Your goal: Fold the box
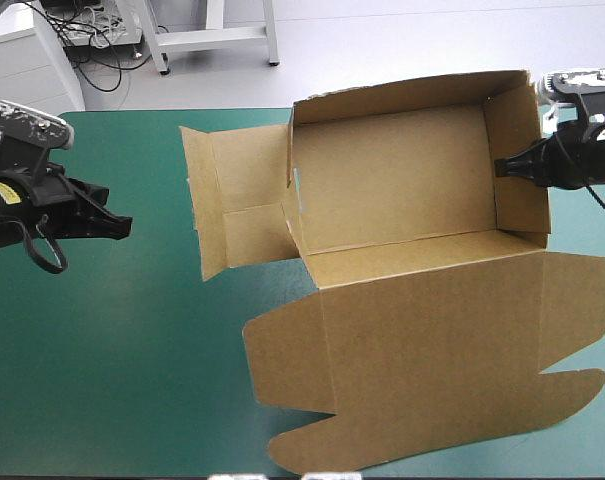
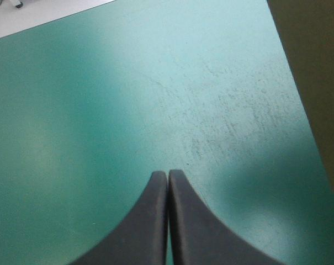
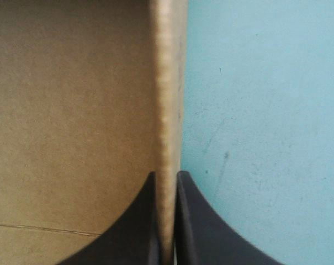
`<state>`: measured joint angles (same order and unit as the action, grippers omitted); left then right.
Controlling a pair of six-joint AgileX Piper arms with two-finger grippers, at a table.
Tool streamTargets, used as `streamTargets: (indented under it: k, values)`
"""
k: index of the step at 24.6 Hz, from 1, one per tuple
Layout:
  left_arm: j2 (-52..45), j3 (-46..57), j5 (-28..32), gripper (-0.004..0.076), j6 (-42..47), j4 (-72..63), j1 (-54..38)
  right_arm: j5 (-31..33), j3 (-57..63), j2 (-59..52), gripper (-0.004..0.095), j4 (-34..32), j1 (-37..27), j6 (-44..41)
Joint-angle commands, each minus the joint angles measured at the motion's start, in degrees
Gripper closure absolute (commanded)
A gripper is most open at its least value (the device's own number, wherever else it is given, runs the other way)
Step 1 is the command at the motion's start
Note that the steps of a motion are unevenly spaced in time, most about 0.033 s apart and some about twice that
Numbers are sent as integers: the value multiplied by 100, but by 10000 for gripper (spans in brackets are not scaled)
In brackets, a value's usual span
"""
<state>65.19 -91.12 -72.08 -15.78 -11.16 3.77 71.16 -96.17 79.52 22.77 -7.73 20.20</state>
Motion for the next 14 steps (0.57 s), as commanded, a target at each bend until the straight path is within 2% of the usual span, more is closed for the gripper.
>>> streamTargets:
  k: [1, 3, 5, 9, 12, 14]
  values:
    - [-74, 242, -194, 728, -841, -1845, -1278, 29, -192, -203, 931, 315, -43, -26]
    - [-65, 1014, -225, 728, -1600, -3272, -2283, 29, -192, -203, 931, 396, -31, -62]
    - [-62, 1751, -225, 728, -2183, -4186, -2715, 29, -192, -203, 931, 546, -31, -62]
    - [29, 3123, 124, 729, -3225, -5338, -3009, 29, -192, -203, 931, 628, -31, -52]
    - [151, 4156, 823, 733, -3261, -5857, -3009, 29, -192, -203, 931, 628, -31, -39]
    - [375, 4658, 842, 731, -3445, -6351, -2999, 29, -192, -203, 931, 652, -31, -39]
